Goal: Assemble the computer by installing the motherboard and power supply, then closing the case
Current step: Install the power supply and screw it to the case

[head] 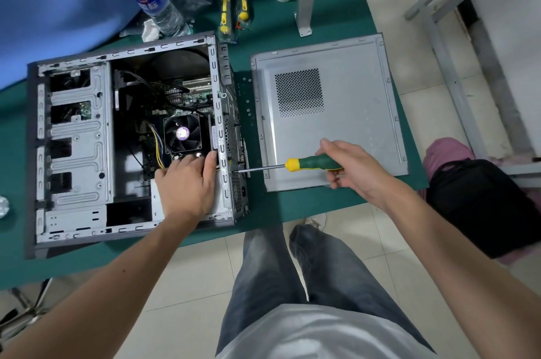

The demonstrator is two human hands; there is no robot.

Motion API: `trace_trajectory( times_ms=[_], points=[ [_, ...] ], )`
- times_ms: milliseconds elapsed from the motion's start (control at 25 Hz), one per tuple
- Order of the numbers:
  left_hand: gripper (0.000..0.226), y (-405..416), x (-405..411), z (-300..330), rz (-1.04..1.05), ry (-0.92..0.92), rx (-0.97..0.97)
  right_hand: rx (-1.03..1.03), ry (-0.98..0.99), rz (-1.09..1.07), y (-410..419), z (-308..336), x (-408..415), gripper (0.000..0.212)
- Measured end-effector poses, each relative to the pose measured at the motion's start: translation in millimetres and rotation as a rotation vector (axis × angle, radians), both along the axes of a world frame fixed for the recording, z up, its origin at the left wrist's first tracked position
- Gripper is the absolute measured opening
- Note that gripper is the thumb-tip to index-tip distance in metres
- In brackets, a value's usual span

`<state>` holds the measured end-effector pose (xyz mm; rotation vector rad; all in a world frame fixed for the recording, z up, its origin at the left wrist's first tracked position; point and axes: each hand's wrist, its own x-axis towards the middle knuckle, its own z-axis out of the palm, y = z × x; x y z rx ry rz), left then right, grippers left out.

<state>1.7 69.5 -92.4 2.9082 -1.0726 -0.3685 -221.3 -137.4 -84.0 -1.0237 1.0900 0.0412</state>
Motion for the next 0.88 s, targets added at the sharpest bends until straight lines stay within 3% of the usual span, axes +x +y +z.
trace_trajectory(
  times_ms=[80, 120, 280, 360, 440, 560, 680, 880],
  points=[
    [0.059, 0, -1, 1, 0.0, 0.006, -0.001, 0.057, -0.138, -0.11, -2, -1, -4, 0.004],
    [0.058, -1, -1, 1, -0.001, 0.012, -0.002, 0.005, -0.148, -0.12, -2, -1, -5, 0.003],
    [0.056, -3, -3, 2, 0.021, 0.009, -0.007, -0.202, 0.109, 0.018, 4, -1, 2, 0.038],
    [0.058, -2, -4, 3, 0.019, -0.008, -0.01, -0.111, 0.071, -0.009, 6, -3, 3, 0.029],
    [0.056, -3, -4, 3, 0.008, -0.013, -0.016, 0.024, -0.089, -0.103, 2, -3, 0, 0.003],
    [0.058, -4, -4, 3, 0.005, -0.012, -0.018, -0.052, -0.069, -0.063, -5, 0, -2, 0.006],
    [0.055, -4, -5, 4, 0.01, -0.01, -0.021, -0.174, 0.118, 0.154, -6, 1, 4, 0.034],
    [0.053, -5, -5, 5, 0.009, -0.008, -0.032, -0.017, -0.11, 0.009, -12, -2, -1, 0.009]
  ],
)
